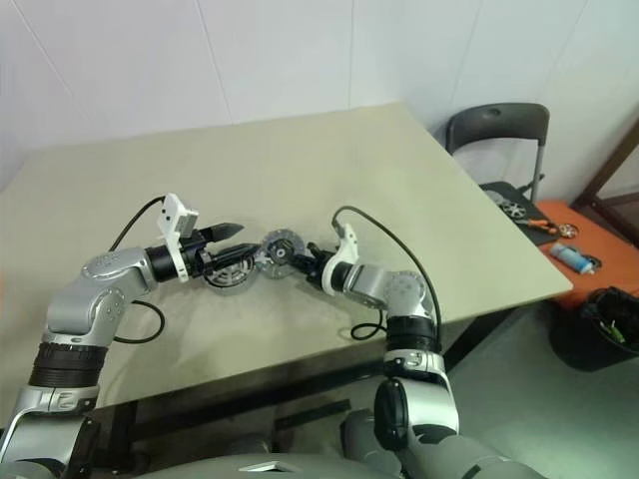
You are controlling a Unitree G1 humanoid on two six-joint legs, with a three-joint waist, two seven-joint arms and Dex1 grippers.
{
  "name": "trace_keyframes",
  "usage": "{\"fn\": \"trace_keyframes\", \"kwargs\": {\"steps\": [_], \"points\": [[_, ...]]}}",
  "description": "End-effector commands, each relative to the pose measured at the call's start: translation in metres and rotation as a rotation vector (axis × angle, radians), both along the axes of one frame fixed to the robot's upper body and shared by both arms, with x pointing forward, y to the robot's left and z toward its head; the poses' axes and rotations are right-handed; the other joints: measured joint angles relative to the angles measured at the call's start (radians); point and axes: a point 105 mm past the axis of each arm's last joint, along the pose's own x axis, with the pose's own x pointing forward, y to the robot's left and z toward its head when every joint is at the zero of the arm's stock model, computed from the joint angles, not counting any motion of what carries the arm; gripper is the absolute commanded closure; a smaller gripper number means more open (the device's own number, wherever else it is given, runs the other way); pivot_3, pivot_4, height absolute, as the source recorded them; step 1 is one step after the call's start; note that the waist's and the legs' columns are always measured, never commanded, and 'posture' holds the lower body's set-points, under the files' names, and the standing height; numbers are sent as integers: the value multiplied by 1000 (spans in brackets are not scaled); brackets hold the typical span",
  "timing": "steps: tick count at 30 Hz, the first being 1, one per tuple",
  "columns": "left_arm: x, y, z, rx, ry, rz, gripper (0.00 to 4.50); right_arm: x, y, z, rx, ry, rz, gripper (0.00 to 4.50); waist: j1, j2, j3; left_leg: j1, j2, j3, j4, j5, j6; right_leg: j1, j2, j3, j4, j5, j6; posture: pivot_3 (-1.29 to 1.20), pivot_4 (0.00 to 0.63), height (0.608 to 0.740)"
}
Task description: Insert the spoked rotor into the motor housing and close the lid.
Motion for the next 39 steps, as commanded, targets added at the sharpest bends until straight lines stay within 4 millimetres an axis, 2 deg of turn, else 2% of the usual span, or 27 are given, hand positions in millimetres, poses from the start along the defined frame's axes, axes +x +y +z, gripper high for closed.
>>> {"fn": "trace_keyframes", "kwargs": {"steps": [1,5,11,15,21,23,27,31,33,39], "points": [[3,-3,14,-11,-58,-14,858,2,-6,15,34,-52,-22,4491,1,0,0,-1,0,0,0,0,0,-1,0,0,0,0,0,0,0,740],[4,-4,15,-12,-59,-18,858,2,-5,16,32,-34,-39,4491,2,0,0,-2,0,0,-1,0,0,-2,0,0,-1,1,0,0,0,740],[4,-6,13,-11,-57,-25,858,7,-37,29,46,-77,-124,4491,13,1,1,-3,0,0,-1,0,0,-3,0,0,-1,2,-1,0,0,740],[4,-8,11,-13,-53,-35,858,-2,-51,49,78,-147,-116,4491,25,4,2,-4,0,0,-1,0,0,-3,0,0,-2,1,0,0,0,740],[6,-12,10,-13,-50,-50,858,-16,-56,60,51,-196,-75,4491,21,5,3,-3,0,0,-1,0,0,-4,0,0,-1,1,1,0,0,740],[7,-14,10,-13,-50,-54,858,-18,-57,59,27,-198,-63,4491,22,5,3,-4,0,0,0,0,0,-4,0,0,-1,1,1,0,0,740],[8,-16,10,-15,-51,-57,858,-18,-59,42,-71,-160,-56,4491,21,5,3,-3,0,1,0,0,0,-4,0,0,-1,1,1,0,0,740],[6,-15,9,-13,-47,-56,858,-14,-70,10,-255,-88,-90,4491,17,5,3,-3,0,1,-1,0,1,-4,0,0,0,1,1,0,0,740],[6,-14,9,-14,-45,-53,858,-12,-76,1,-293,-59,-120,4491,16,5,3,-2,0,1,-1,0,1,-3,0,0,0,1,1,0,0,740],[5,-9,7,-10,-37,-37,858,-6,-67,13,-337,-145,-110,4491,16,5,3,0,0,1,2,0,1,0,0,0,0,0,0,0,0,740]]}}
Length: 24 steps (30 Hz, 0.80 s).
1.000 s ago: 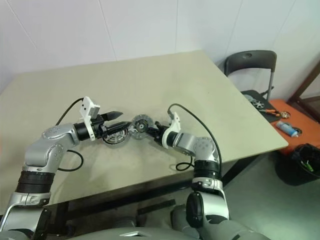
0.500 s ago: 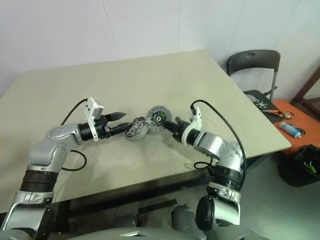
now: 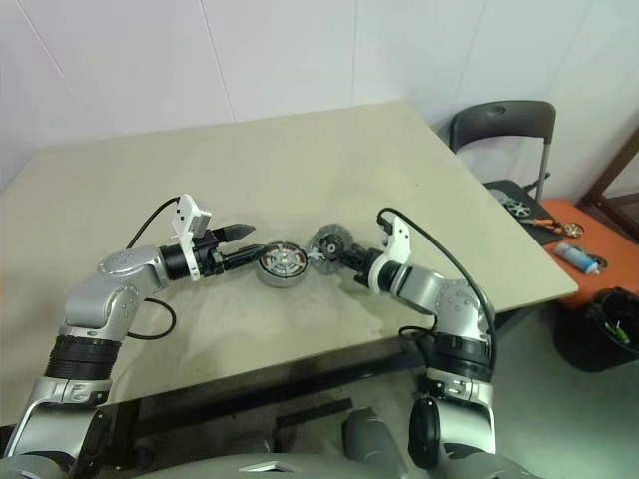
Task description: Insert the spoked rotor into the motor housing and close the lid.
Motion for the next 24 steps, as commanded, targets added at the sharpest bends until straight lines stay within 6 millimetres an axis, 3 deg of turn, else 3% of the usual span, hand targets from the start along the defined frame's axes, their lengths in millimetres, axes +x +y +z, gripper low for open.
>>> {"fn": "trace_keyframes", "kwargs": {"steps": [1,6,8,11,16,24], "points": [[1,4,13,-1,-49,7,858,4,11,6,-58,-35,21,4491,0,0,0,0,0,0,0,0,0,0,0,0,0,0,0,0,0,740],[3,3,13,-3,-52,11,858,11,28,51,-159,-268,96,4491,0,0,0,0,0,0,0,0,0,-1,0,0,1,0,0,0,0,740],[3,3,13,-5,-53,13,858,8,38,67,-298,-420,188,4491,2,0,0,-2,0,0,0,0,0,-3,0,0,0,0,0,0,0,740],[4,2,13,-6,-53,14,858,-4,53,76,-510,-626,353,4491,5,0,0,-3,0,0,-1,0,0,-4,0,0,-1,0,1,0,0,740],[5,4,13,-7,-50,18,858,-20,56,47,-746,-751,553,4491,7,-1,0,-4,0,0,-3,0,0,-5,-1,0,-2,-1,2,0,0,740],[2,9,16,-41,-31,22,858,-5,19,-7,-947,-713,531,4491,8,-3,-1,1,0,0,0,0,0,1,0,0,-1,-1,2,0,0,740]]}}
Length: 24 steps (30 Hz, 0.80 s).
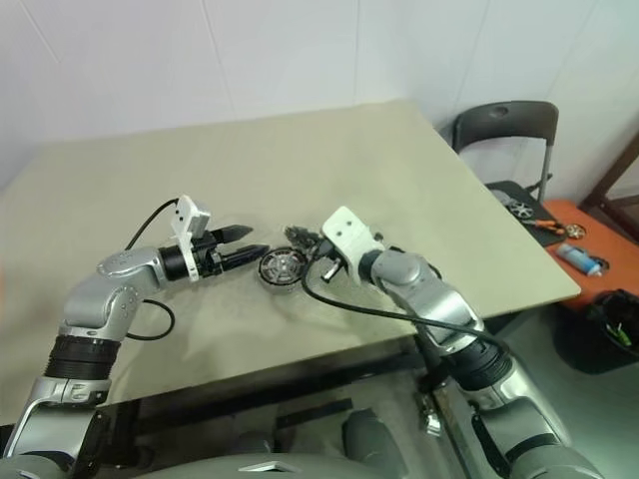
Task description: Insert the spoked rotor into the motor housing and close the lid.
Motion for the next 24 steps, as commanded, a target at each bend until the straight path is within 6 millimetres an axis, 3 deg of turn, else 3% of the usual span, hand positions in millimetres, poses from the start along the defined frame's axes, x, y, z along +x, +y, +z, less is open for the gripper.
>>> {"fn": "trace_keyframes", "kwargs": {"steps": [1,6,11,16,19,21,24], "points": [[0,6,22,-48,-47,4,858,1,-14,-39,-103,48,-21,4491,-1,-1,-1,1,0,0,1,0,0,1,0,0,0,-1,-1,0,0,740],[11,16,35,-84,-61,52,858,10,-4,-37,-142,-58,-15,4491,0,-4,-3,6,0,0,2,0,0,6,0,0,0,-2,-3,0,0,740],[17,20,39,-84,-70,74,858,15,24,1,-195,-288,75,4491,-7,-5,-3,7,0,0,1,0,0,6,0,1,0,-1,-3,0,0,740],[18,20,37,-81,-67,82,858,17,29,18,-276,-430,107,4491,-1,-5,-3,8,0,0,0,0,0,5,0,1,2,0,-1,0,0,740],[19,23,35,-84,-65,93,858,18,29,32,-425,-639,168,4491,3,-5,-3,6,0,0,1,0,0,5,0,1,1,0,-1,0,0,740],[19,23,34,-82,-64,94,858,16,27,33,-485,-723,200,4491,3,-6,-3,5,-1,0,1,0,0,5,-1,1,0,0,-1,0,0,740],[20,23,34,-80,-64,96,858,8,18,11,-576,-755,265,4491,3,-6,-3,0,-1,0,1,0,0,1,-1,1,0,1,-1,0,0,740]]}}
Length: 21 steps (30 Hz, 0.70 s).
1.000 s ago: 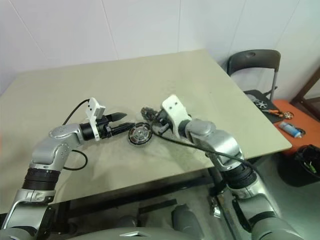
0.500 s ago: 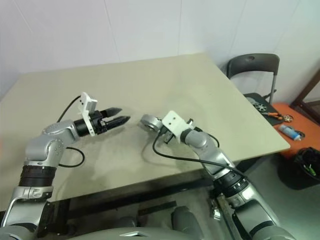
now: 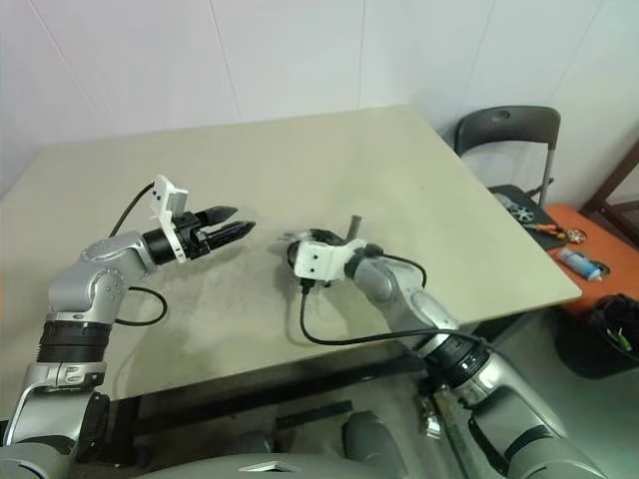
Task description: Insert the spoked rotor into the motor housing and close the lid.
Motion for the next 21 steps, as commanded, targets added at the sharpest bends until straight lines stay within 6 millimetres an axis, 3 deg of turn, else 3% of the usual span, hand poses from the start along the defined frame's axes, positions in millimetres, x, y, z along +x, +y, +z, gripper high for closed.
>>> {"fn": "trace_keyframes", "kwargs": {"steps": [1,5,17,18,21], "points": [[3,4,12,-3,-53,14,858,-6,-4,-3,-60,-97,58,4491,0,0,0,-1,0,0,0,0,0,-1,0,0,0,2,-3,0,0,740],[2,4,11,-2,-51,13,858,-17,-25,-46,-90,-2,42,4491,1,0,0,-1,0,0,-2,0,0,-1,0,-1,0,2,-4,0,0,740],[2,4,10,1,-51,15,858,-29,-11,-55,-78,-29,103,4491,23,-6,-4,4,0,0,0,0,0,4,-1,-1,-1,1,-5,0,0,740],[2,3,10,1,-51,14,858,-32,-10,-59,-91,-22,115,3790,23,-7,-5,4,0,0,-1,0,0,4,-1,-1,-1,2,-5,0,0,740],[2,3,10,0,-52,14,858,-32,-13,-74,-154,-1,83,2869,19,-8,-6,4,0,0,-1,0,0,4,-1,-1,0,2,-4,0,0,740]]}}
